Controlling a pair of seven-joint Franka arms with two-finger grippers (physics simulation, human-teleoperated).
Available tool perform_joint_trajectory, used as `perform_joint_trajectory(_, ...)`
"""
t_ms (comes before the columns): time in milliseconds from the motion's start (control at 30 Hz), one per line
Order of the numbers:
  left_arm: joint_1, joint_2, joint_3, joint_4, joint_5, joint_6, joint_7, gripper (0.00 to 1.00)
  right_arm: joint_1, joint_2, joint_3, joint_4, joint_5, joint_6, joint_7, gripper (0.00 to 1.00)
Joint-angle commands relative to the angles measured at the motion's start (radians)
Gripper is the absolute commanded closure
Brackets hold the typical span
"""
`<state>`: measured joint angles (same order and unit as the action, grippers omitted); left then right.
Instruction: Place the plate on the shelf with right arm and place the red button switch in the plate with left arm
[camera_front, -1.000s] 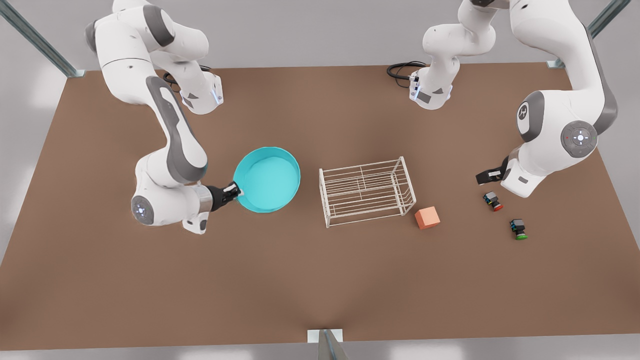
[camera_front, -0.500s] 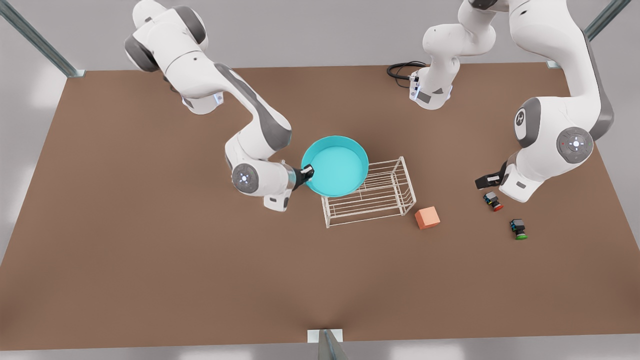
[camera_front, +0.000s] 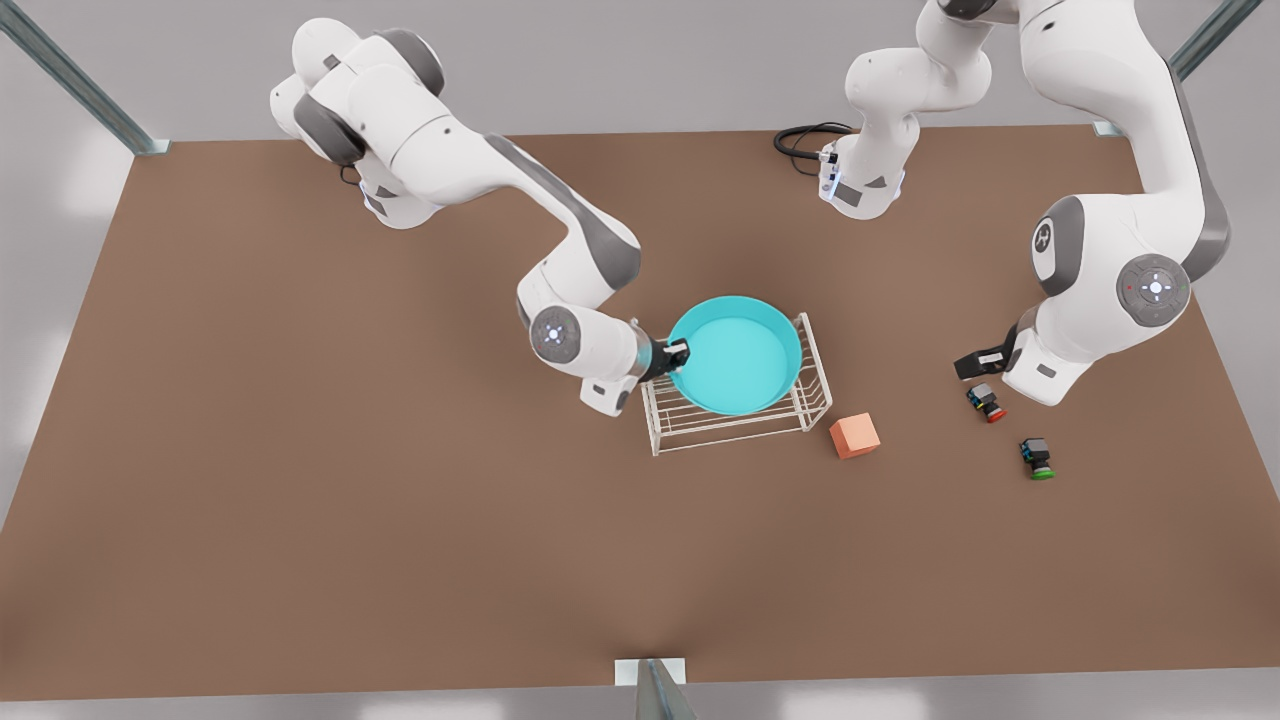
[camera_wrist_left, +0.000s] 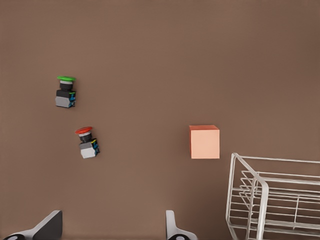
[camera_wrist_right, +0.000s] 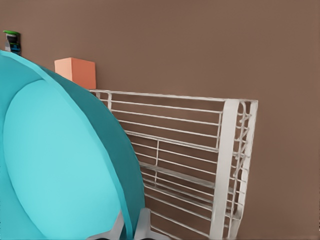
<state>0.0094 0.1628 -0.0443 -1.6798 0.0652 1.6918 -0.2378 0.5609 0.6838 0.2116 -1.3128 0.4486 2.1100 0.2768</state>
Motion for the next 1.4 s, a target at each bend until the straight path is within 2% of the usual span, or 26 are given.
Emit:
perform_joint_trajectory(0, 0.000, 0.000, 0.000, 0.002, 0.001, 0.002, -0.005, 0.00, 0.002, -0.004, 0.000, -0.019, -0.014, 0.027, 0.242, 0.82)
perform_joint_trajectory(300, -0.002, 0.000, -0.002, 0.000, 0.001, 0.000, -0.005, 0.00, 0.024, -0.003, 0.002, -0.054, -0.016, 0.038, 0.236, 0.80)
perform_joint_trajectory(333, -0.002, 0.000, -0.002, 0.000, 0.001, 0.000, -0.005, 0.00, 0.024, -0.003, 0.002, -0.054, -0.014, 0.038, 0.240, 0.48)
perform_joint_trajectory(367, -0.003, 0.000, -0.002, 0.000, 0.001, -0.001, -0.005, 0.00, 0.024, -0.003, 0.002, -0.054, -0.014, 0.038, 0.257, 0.00)
perform_joint_trajectory(433, -0.003, 0.000, -0.003, -0.005, 0.001, -0.004, -0.006, 0.00, 0.017, -0.036, -0.006, -0.054, -0.013, 0.027, 0.283, 0.00)
perform_joint_trajectory(467, -0.003, -0.002, -0.003, -0.005, 0.001, -0.004, -0.006, 0.00, 0.011, -0.085, -0.038, -0.052, -0.013, -0.016, 0.306, 0.00)
perform_joint_trajectory(567, 0.000, -0.009, -0.002, 0.002, -0.002, -0.014, -0.061, 0.00, 0.008, -0.228, -0.324, -0.031, -0.016, -0.306, 0.259, 0.00)
perform_joint_trajectory(600, 0.018, -0.020, 0.052, -0.004, -0.036, -0.041, -0.061, 0.00, -0.045, -0.240, -0.365, -0.032, -0.031, -0.375, 0.050, 0.00)
perform_joint_trajectory(633, 0.033, -0.014, 0.084, -0.018, -0.070, -0.005, -0.130, 0.00, -0.125, -0.236, -0.377, -0.039, -0.235, -0.413, -0.211, 0.00)
perform_joint_trajectory(733, 0.053, -0.014, 0.100, -0.093, -0.067, 0.016, -0.371, 0.00, -0.223, -0.228, -0.379, -0.034, -0.272, -0.404, -0.317, 0.00)
perform_joint_trajectory(767, 0.109, -0.032, 0.120, -0.213, -0.180, 0.182, -0.362, 0.00, -0.257, -0.227, -0.379, -0.036, -0.274, -0.404, -0.321, 0.00)
perform_joint_trajectory(800, 0.109, -0.026, 0.116, -0.276, -0.188, 0.281, -0.290, 0.00, -0.276, -0.225, -0.379, -0.039, -0.291, -0.410, -0.376, 0.00)
perform_joint_trajectory(867, 0.075, -0.019, 0.101, -0.397, -0.027, 0.439, -0.172, 0.00, -0.276, -0.231, -0.377, -0.049, -0.295, -0.470, -0.389, 0.00)
perform_joint_trajectory(900, 0.106, -0.020, 0.109, -0.434, -0.024, 0.474, -0.089, 0.00, -0.276, -0.268, -0.377, -0.115, -0.320, -0.458, -0.389, 0.00)
perform_joint_trajectory(933, 0.129, 0.004, 0.109, -0.433, -0.025, 0.482, 0.058, 0.00, -0.269, -0.317, -0.376, -0.186, -0.364, -0.446, -0.389, 0.00)
perform_joint_trajectory(967, 0.127, 0.023, 0.107, -0.434, -0.025, 0.500, 0.061, 0.00, -0.269, -0.398, -0.376, -0.334, -0.364, -0.325, -0.389, 0.00)
perform_joint_trajectory(1000, 0.124, 0.034, 0.106, -0.445, -0.025, 0.531, 0.063, 0.00, -0.269, -0.437, -0.371, -0.402, -0.367, -0.268, -0.389, 0.00)
perform_joint_trajectory(1167, 0.129, 0.136, 0.107, -0.446, -0.018, 0.704, 0.064, 0.00, -0.271, -0.438, -0.370, -0.358, -0.372, -0.324, -0.380, 0.00)
perform_joint_trajectory(1200, 0.168, 0.167, 0.107, -0.448, -0.018, 0.752, 0.139, 0.00, -0.269, -0.438, -0.371, -0.336, -0.419, -0.361, -0.378, 0.00)
perform_joint_trajectory(1367, 0.185, 0.205, 0.107, -0.503, -0.018, 0.859, 0.215, 0.00, -0.291, -0.417, -0.376, -0.330, -0.426, -0.372, -0.381, 0.00)
